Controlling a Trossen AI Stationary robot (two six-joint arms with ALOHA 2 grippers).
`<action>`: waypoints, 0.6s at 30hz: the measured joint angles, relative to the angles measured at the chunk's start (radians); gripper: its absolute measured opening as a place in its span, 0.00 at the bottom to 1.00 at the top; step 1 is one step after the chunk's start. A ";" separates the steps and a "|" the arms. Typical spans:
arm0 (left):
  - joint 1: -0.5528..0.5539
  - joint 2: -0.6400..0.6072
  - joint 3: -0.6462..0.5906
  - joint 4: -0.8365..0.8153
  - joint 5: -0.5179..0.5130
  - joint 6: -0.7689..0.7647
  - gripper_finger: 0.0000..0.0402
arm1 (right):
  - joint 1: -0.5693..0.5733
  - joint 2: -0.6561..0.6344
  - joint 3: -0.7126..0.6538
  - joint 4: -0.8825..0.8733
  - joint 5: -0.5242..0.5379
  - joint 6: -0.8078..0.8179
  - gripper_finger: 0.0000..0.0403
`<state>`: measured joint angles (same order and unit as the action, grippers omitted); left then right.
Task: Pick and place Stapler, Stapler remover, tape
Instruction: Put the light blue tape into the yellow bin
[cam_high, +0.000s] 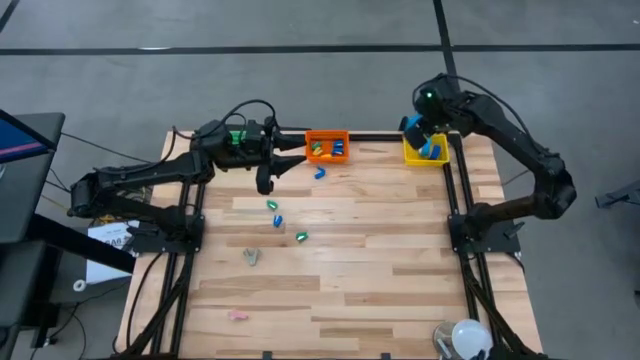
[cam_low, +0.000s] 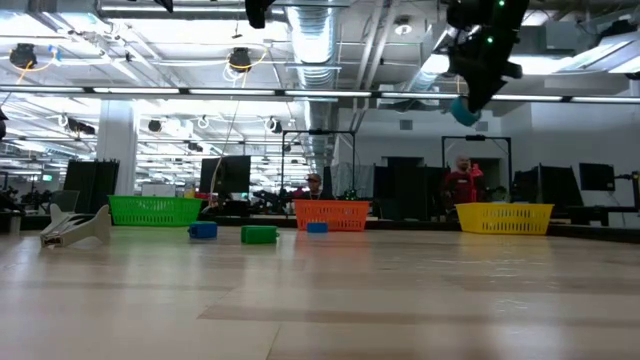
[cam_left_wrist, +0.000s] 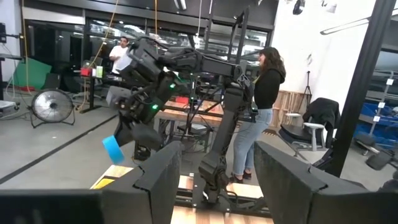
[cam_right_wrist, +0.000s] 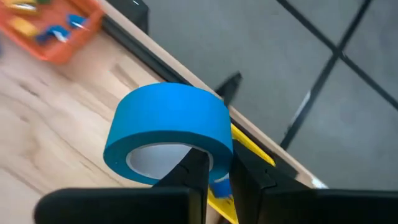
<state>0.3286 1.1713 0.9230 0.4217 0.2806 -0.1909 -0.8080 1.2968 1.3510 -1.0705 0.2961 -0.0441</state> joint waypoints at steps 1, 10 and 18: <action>0.000 0.000 0.000 0.000 0.000 0.000 0.48 | -0.017 0.000 0.000 -0.009 0.000 0.000 0.09; 0.000 0.000 0.000 0.001 0.000 0.000 0.48 | -0.114 0.028 0.000 -0.026 -0.011 -0.016 0.09; 0.000 0.000 0.000 0.001 0.000 0.000 0.48 | -0.158 0.170 0.000 -0.029 0.018 -0.036 0.08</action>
<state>0.3286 1.1713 0.9226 0.4229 0.2806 -0.1913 -0.9660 1.4671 1.3506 -1.0999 0.3139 -0.0804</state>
